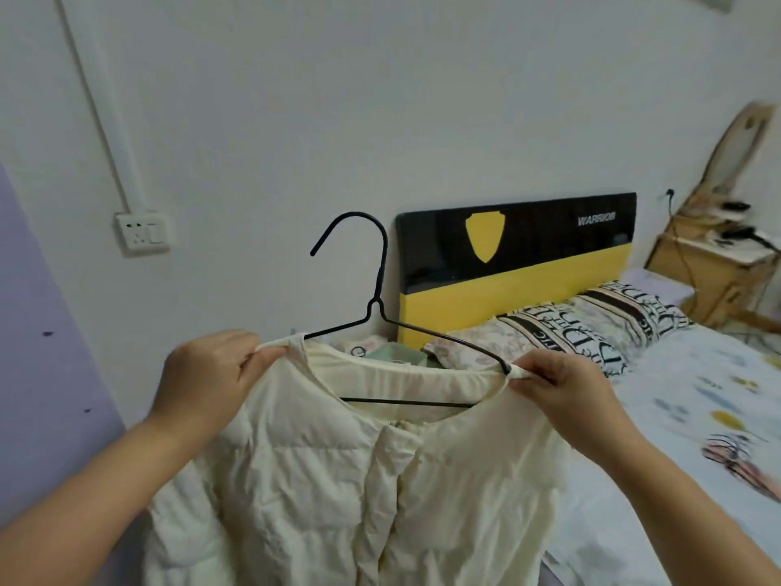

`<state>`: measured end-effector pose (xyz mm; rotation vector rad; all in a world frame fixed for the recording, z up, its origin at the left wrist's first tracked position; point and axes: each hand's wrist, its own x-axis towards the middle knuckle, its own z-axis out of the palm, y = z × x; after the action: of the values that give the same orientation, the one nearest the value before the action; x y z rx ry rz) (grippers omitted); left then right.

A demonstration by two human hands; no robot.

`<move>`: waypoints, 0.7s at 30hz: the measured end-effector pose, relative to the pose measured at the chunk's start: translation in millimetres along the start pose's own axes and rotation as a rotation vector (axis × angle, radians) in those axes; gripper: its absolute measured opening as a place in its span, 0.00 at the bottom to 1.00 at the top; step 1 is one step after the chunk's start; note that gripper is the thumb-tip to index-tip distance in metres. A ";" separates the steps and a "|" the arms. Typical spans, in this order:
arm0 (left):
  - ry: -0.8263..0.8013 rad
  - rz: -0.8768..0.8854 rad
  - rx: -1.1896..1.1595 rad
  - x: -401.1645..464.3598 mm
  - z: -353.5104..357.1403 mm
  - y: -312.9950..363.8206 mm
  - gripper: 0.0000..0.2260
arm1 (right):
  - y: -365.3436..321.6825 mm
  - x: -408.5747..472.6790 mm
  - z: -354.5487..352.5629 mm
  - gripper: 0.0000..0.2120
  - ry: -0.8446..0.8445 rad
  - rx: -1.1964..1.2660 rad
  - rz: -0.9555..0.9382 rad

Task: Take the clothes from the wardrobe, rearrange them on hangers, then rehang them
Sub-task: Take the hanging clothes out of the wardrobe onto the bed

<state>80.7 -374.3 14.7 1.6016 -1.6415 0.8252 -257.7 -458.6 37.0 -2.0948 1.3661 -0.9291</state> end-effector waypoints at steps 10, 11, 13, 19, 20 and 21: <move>-0.013 0.097 -0.257 77.9 94.6 164.7 0.28 | 97.5 -33.5 -150.4 0.14 0.248 -0.093 0.113; -0.016 0.108 -0.281 85.5 102.0 180.1 0.28 | 105.1 -37.5 -163.6 0.15 0.278 -0.086 0.132; -0.030 0.140 -0.359 102.2 118.4 212.3 0.30 | 117.6 -48.1 -191.4 0.14 0.345 -0.081 0.171; -0.083 0.249 -0.564 162.2 163.2 289.3 0.29 | 130.7 -72.0 -260.6 0.11 0.495 -0.149 0.243; -0.086 0.272 -0.602 174.5 170.5 302.5 0.28 | 131.4 -73.8 -271.9 0.12 0.530 -0.159 0.245; -0.084 0.294 -0.635 186.3 176.9 315.6 0.28 | 133.0 -74.6 -282.8 0.13 0.569 -0.169 0.242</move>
<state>-242.6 -613.4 77.4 0.9763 -1.9714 0.3121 -570.3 -448.4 110.3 -1.7860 1.9881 -1.4084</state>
